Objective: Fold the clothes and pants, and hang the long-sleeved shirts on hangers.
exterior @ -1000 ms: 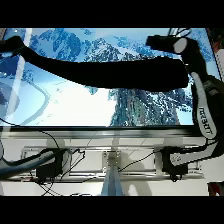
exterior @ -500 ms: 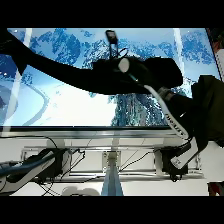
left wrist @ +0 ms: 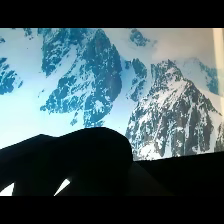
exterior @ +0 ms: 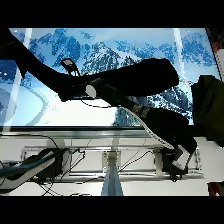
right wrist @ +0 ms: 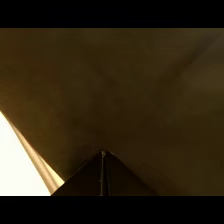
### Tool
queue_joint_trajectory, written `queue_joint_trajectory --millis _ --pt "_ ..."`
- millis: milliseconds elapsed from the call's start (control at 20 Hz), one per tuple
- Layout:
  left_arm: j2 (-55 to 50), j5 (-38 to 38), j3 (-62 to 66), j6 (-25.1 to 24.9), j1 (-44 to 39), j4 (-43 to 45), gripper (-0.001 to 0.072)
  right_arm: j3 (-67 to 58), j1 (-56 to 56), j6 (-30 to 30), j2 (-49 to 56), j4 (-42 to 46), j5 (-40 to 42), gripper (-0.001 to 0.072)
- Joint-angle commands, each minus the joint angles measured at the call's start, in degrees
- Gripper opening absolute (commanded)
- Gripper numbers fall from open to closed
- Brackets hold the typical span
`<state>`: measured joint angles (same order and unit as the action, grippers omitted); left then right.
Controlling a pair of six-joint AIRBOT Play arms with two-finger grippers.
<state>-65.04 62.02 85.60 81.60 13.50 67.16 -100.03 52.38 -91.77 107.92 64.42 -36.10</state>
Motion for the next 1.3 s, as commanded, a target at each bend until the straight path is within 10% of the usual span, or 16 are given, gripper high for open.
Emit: queue_joint_trajectory --millis 0,500,650,1250 --pt "-3.56 0.66 -0.02 -0.02 -4.09 -0.33 0.0012 -0.26 -4.02 -0.09 -0.98 6.71 -3.76 0.0018" --pt "-24.50 -10.25 -0.02 6.21 -37.99 -0.33 0.0026 -0.26 -36.74 -0.13 -8.17 7.76 -21.57 0.0018" --pt "-27.67 -11.02 0.00 7.56 -42.71 0.20 0.0639 -0.26 -42.18 -0.09 -8.28 7.85 -28.20 0.0018" --pt "-4.76 6.01 -14.75 3.93 -13.55 20.31 0.0645 -0.24 -46.60 1.44 -8.26 7.61 -31.47 0.0018"
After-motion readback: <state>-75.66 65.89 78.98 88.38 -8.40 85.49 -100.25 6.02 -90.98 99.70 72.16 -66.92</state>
